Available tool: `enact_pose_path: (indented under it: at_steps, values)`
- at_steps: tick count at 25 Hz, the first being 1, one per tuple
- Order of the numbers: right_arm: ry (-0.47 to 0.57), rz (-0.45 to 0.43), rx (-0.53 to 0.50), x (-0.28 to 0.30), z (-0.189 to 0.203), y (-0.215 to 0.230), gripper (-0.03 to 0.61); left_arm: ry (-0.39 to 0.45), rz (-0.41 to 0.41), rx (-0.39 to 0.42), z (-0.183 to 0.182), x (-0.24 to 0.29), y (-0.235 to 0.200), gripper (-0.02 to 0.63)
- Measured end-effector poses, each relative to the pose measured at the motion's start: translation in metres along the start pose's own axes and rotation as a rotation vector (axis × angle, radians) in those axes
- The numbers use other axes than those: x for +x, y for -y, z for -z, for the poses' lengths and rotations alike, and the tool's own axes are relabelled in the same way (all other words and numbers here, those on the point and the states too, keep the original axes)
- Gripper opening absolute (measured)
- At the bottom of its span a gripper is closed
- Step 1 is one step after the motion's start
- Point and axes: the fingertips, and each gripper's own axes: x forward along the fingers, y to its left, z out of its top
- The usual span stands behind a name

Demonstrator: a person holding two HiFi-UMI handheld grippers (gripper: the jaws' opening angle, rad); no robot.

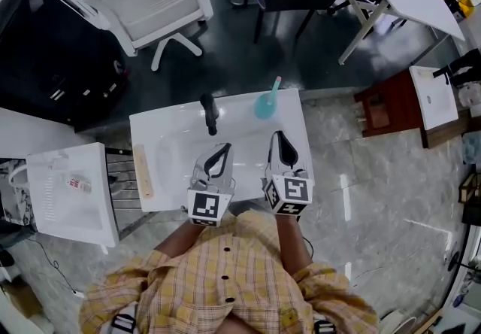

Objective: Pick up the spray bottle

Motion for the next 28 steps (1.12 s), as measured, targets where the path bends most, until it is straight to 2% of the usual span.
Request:
enact_pose_path:
  at_steps: [9,14,21,24,28]
  values:
    - [-0.035,-0.027,0.011,0.04,0.007,0.015,0.047,-0.036,-0.029,-0.011,0.007,0.024,-0.007,-0.002]
    - [-0.051,-0.037,0.006,0.063,0.01,0.023,0.091,-0.051,-0.041,-0.012,0.013,0.038,-0.011,-0.002]
    - [-0.079,-0.02,0.014,0.095,0.018,0.032,0.141,-0.078,-0.056,-0.045,0.022,0.049,-0.012,-0.002]
    - [-0.09,-0.012,0.012,0.107,0.022,0.035,0.153,-0.083,-0.047,-0.016,0.025,0.053,-0.011,-0.002]
    - [-0.111,0.018,0.0,0.12,0.026,0.039,0.152,-0.095,-0.054,-0.017,0.027,0.053,-0.012,-0.002]
